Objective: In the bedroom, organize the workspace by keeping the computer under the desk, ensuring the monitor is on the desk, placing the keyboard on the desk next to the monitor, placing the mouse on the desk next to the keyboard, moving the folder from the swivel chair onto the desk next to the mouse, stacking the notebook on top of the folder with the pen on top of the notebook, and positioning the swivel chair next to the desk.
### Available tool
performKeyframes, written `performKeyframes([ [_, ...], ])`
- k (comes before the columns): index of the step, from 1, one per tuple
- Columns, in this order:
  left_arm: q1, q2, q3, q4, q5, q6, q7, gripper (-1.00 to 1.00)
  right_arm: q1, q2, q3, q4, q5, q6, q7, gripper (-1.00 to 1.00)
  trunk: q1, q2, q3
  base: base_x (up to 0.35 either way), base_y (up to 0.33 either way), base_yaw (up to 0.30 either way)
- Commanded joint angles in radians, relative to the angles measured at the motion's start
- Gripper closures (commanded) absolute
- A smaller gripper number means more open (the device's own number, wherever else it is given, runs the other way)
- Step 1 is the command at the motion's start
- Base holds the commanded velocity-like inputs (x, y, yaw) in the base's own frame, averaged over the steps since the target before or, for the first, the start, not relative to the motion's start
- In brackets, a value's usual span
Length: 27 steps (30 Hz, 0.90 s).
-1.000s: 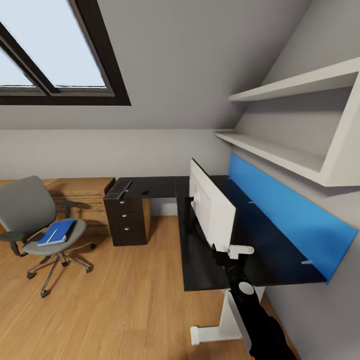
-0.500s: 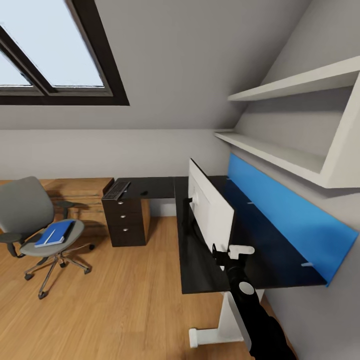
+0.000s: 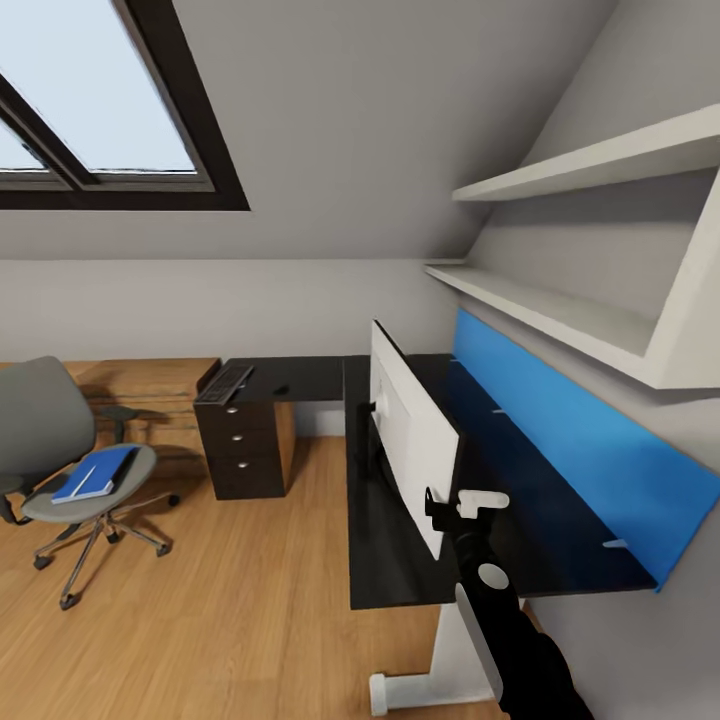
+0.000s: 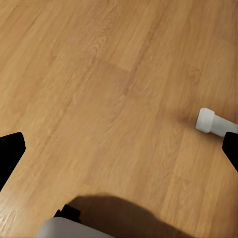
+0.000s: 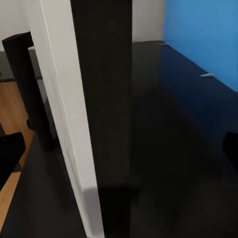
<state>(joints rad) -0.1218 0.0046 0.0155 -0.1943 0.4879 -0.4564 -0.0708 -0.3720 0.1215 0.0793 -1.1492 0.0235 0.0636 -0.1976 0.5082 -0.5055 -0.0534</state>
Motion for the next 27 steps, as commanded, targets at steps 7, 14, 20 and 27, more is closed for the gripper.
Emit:
performKeyframes([
  [7,-0.001,0.0,0.001,0.001,0.008,-0.002,-0.007,-1.0,-0.001,-0.001,0.002,-0.001,0.003,0.006,-0.005,-1.0,0.001,-0.002,-0.002,0.023,-0.016,0.0],
  [14,-0.001,0.0,0.001,0.001,0.008,-0.003,-0.007,-1.0,-0.001,-0.001,0.002,-0.001,0.003,0.006,-0.005,-1.0,0.001,-0.002,-0.002,0.004,-0.009,0.0],
  [20,-0.001,0.0,0.001,0.001,0.008,-0.004,-0.007,-1.0,-0.001,-0.001,0.002,-0.001,0.003,0.006,-0.005,-1.0,0.001,-0.002,-0.002,0.001,-0.167,0.0],
  [27,-0.001,0.001,0.001,0.001,0.008,-0.005,-0.007,-1.0,-0.001,-0.001,0.002,-0.001,0.003,0.006,-0.005,-1.0,0.001,-0.002,-0.002,0.0,-0.117,0.0],
])
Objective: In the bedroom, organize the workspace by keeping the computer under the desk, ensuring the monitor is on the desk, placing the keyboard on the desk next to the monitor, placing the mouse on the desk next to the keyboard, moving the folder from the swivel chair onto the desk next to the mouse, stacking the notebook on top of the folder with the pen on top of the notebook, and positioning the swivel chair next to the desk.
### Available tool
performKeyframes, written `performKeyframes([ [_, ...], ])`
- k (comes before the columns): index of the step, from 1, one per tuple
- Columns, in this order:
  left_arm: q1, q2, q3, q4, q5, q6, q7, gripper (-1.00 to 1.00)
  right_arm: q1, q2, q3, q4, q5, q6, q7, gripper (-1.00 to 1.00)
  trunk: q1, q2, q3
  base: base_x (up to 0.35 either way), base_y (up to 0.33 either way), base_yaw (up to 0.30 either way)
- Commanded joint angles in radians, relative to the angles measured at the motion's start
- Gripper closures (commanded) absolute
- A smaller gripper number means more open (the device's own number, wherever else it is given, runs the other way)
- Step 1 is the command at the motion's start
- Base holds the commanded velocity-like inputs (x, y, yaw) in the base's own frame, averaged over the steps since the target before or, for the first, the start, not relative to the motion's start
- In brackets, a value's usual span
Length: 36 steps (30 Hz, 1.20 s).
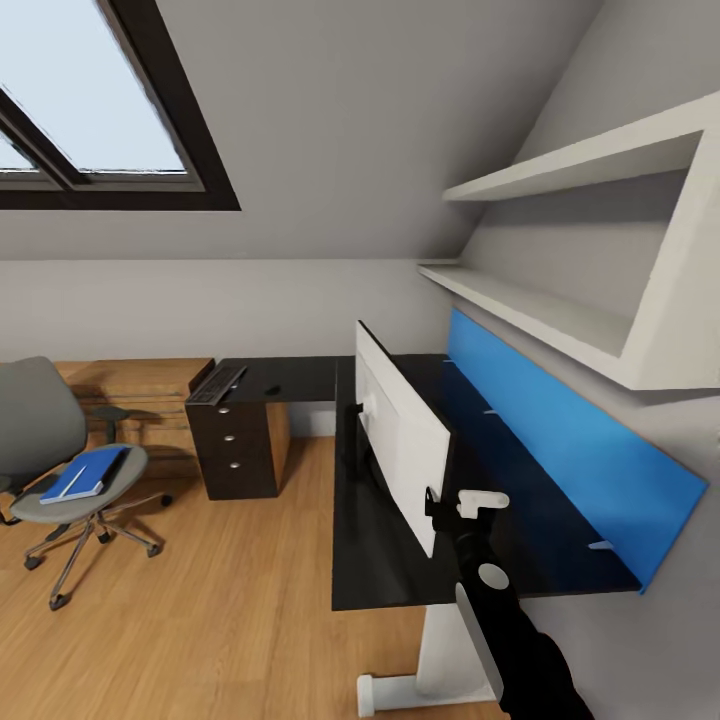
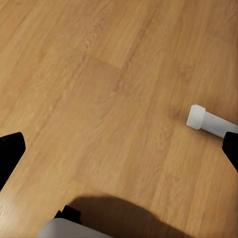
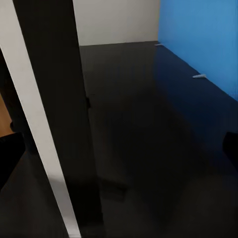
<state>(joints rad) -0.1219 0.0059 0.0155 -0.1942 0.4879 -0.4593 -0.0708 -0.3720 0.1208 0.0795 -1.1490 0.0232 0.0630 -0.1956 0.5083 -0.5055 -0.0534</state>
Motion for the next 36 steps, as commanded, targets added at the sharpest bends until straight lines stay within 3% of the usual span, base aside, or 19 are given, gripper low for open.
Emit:
performKeyframes([
  [1,-0.001,0.0,0.001,0.001,0.008,-0.002,-0.007,-1.0,-0.001,-0.001,0.002,-0.001,0.003,0.006,-0.007,-1.0,0.0,-0.002,-0.002,0.0,-0.027,0.0],
  [29,-0.001,-0.001,0.0,0.001,0.008,-0.002,-0.007,-1.0,-0.001,-0.001,0.002,-0.001,0.003,0.008,-0.005,-1.0,0.0,-0.002,0.003,0.001,-0.003,-0.038],
  [36,-0.001,-0.001,0.0,0.001,0.008,-0.002,-0.007,-1.0,-0.001,-0.001,0.003,-0.001,0.003,0.008,-0.006,-1.0,0.0,-0.002,0.004,0.195,0.0,-0.004],
])
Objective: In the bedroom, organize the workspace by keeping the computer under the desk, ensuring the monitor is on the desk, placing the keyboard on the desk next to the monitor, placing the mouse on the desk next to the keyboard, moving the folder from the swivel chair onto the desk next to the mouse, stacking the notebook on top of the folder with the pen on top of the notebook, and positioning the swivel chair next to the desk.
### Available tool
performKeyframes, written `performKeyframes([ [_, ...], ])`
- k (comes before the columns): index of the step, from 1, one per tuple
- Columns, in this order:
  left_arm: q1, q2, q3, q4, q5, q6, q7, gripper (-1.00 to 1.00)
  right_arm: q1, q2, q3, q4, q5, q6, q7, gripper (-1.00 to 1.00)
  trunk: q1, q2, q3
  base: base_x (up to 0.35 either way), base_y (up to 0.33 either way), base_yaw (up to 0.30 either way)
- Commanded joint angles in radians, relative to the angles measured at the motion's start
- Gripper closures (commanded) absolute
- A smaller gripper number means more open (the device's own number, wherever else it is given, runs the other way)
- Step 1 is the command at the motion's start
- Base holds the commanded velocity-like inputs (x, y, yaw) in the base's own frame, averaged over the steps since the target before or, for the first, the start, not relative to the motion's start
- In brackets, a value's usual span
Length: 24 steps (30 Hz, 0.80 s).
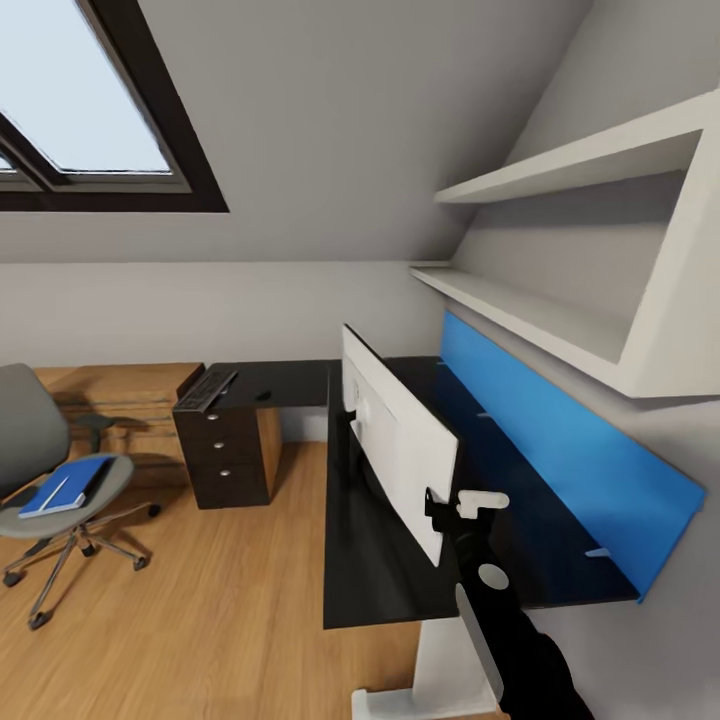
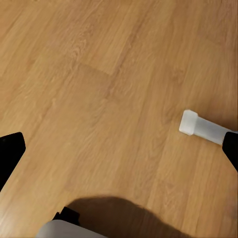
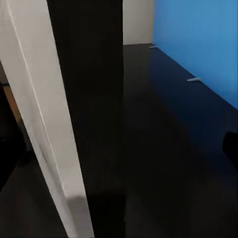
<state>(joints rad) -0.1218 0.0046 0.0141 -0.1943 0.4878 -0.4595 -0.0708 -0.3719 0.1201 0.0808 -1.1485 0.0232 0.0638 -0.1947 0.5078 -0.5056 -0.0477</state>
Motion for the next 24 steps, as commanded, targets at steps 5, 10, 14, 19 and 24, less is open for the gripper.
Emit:
performKeyframes([
  [5,-0.001,0.0,0.001,0.001,0.008,-0.002,-0.007,-1.0,-0.001,0.0,0.001,-0.001,0.003,0.007,-0.007,-1.0,0.001,-0.002,-0.002,0.176,0.0,-0.001],
  [10,-0.001,0.0,0.001,0.001,0.008,-0.002,-0.007,-1.0,-0.001,0.0,0.001,-0.001,0.002,0.006,-0.006,-1.0,0.001,-0.002,-0.002,0.04,0.0,0.0],
  [14,-0.001,0.0,0.001,0.001,0.008,-0.002,-0.007,-1.0,-0.001,0.0,0.001,-0.001,0.002,0.005,-0.007,-1.0,0.001,-0.002,-0.002,0.01,-0.006,0.0],
  [19,-0.001,0.0,0.001,0.001,0.008,-0.002,-0.007,-1.0,-0.001,0.0,0.0,0.0,0.002,0.005,-0.008,-1.0,0.001,-0.002,-0.002,0.002,-0.092,0.0],
  [24,-0.001,0.0,0.001,0.001,0.008,-0.002,-0.007,-1.0,-0.001,-0.004,-0.001,-0.001,0.001,0.005,-0.008,-1.0,0.001,-0.002,-0.002,0.001,-0.061,0.0],
])
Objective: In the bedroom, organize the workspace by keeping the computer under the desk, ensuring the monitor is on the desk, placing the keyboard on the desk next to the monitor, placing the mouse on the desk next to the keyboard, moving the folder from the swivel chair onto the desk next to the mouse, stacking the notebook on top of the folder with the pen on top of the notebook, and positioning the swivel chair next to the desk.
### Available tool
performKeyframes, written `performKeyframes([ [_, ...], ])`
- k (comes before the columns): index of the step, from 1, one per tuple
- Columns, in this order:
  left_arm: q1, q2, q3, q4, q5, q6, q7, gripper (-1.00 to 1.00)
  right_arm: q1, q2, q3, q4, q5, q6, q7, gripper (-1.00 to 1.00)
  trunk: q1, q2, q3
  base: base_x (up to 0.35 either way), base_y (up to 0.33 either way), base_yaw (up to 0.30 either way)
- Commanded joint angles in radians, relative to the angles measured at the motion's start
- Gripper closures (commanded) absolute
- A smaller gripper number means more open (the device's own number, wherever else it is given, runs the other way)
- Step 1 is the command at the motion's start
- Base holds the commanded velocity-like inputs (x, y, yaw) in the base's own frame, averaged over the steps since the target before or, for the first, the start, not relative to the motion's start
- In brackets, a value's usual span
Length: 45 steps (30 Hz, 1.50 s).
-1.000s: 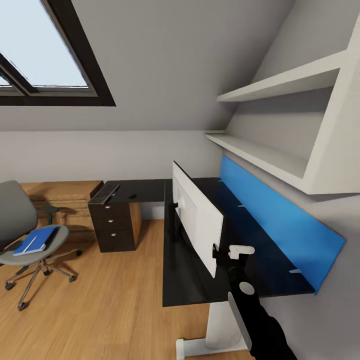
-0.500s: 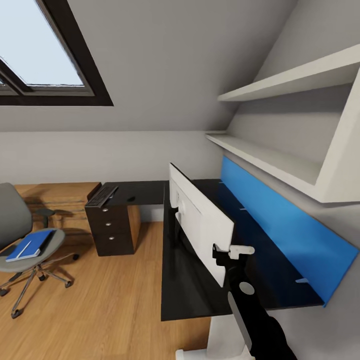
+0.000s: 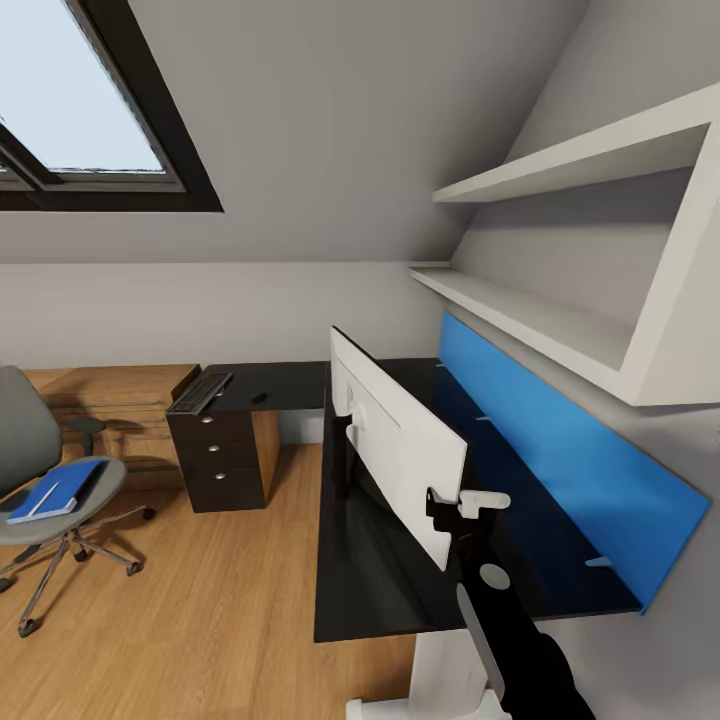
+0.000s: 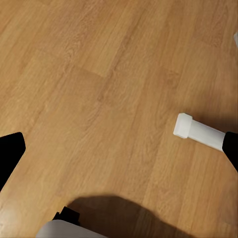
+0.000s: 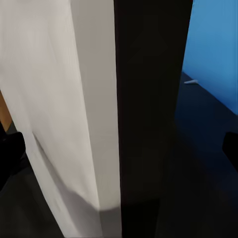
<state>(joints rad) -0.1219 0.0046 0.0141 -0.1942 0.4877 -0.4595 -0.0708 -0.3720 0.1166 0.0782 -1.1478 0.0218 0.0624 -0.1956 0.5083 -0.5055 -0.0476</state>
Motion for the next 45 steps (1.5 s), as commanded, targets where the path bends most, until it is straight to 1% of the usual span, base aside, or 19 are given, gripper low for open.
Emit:
performKeyframes([
  [1,-0.001,0.0,0.001,0.001,0.008,-0.002,-0.007,-1.0,-0.001,-0.001,0.002,-0.001,0.003,0.007,-0.007,-1.0,0.0,-0.002,-0.002,0.0,-0.021,0.0],
  [7,-0.001,0.0,0.001,0.001,0.008,-0.002,-0.007,-1.0,0.0,-0.001,0.003,-0.001,0.003,0.007,-0.007,-1.0,0.0,-0.002,-0.002,-0.021,0.004,0.0],
  [16,-0.001,0.0,0.001,0.001,0.008,-0.002,-0.007,-1.0,-0.001,-0.001,0.003,-0.001,0.004,0.007,-0.007,-1.0,0.0,-0.002,-0.002,-0.154,0.133,0.0],
  [26,-0.001,0.0,0.001,0.001,0.008,-0.002,-0.007,-1.0,-0.001,0.0,0.003,0.001,0.004,0.008,-0.007,-1.0,0.0,-0.002,-0.002,-0.038,0.044,0.0],
  [45,-0.001,0.0,0.002,0.001,0.008,-0.002,-0.007,-1.0,-0.001,0.0,0.003,0.017,0.003,0.007,-0.007,-1.0,0.0,-0.002,-0.002,-0.04,0.164,0.0],
])
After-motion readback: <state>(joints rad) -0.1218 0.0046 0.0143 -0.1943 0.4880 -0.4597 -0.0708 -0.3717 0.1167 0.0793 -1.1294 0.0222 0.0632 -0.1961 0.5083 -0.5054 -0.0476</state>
